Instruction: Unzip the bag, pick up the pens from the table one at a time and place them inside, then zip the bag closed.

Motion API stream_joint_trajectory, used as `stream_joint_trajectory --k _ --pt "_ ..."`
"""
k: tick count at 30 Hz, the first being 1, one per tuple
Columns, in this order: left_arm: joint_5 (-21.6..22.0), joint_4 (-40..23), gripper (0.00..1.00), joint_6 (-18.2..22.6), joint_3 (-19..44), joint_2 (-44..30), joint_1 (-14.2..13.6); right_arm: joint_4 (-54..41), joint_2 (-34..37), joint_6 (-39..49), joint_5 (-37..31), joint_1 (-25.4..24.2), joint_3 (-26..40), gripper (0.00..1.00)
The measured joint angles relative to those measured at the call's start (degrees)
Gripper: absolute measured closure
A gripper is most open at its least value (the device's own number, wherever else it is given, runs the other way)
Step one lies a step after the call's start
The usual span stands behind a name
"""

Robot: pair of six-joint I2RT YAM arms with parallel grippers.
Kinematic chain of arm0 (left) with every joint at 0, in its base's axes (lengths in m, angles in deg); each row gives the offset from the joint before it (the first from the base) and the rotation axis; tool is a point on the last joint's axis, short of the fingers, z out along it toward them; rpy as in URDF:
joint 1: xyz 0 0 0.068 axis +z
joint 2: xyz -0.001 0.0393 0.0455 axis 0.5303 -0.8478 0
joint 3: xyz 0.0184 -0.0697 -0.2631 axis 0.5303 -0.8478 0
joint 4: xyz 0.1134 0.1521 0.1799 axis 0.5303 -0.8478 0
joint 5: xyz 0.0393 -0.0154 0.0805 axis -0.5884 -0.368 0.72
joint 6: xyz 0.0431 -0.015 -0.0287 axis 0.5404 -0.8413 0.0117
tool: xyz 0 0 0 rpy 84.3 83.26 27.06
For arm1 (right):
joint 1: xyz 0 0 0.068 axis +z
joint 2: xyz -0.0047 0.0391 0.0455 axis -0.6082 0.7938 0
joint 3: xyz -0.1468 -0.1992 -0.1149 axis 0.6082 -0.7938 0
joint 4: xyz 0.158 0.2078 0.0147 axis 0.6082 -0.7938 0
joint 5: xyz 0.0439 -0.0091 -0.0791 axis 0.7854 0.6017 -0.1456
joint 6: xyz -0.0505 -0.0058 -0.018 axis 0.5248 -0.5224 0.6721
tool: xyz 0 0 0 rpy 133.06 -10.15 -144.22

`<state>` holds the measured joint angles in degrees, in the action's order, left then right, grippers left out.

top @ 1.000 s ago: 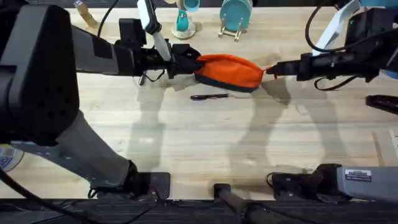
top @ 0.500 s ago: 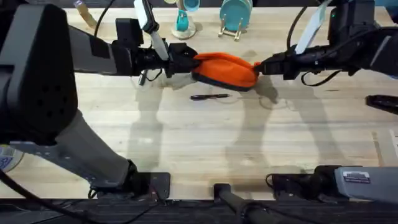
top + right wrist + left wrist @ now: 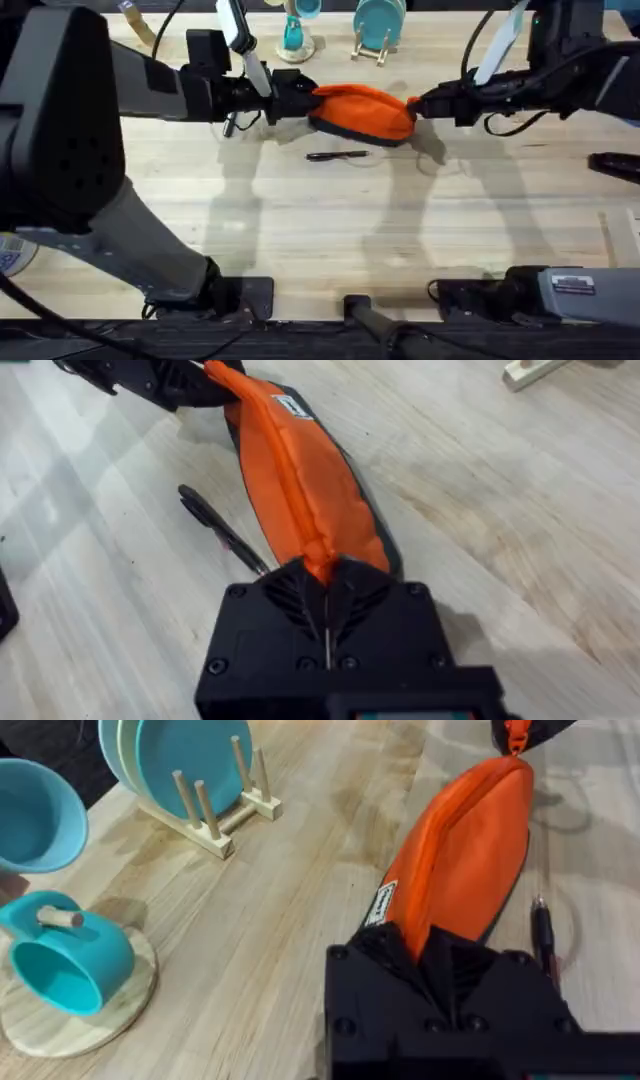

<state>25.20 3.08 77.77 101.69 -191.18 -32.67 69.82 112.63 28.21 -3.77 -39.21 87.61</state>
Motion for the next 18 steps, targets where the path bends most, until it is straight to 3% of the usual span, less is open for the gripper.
stream_joint_trajectory --k 18 --pt "0.0 0.0 0.959 0.0 0.0 0.0 0.0 8.6 0.0 0.2 -0.5 5.6 0.0 0.971"
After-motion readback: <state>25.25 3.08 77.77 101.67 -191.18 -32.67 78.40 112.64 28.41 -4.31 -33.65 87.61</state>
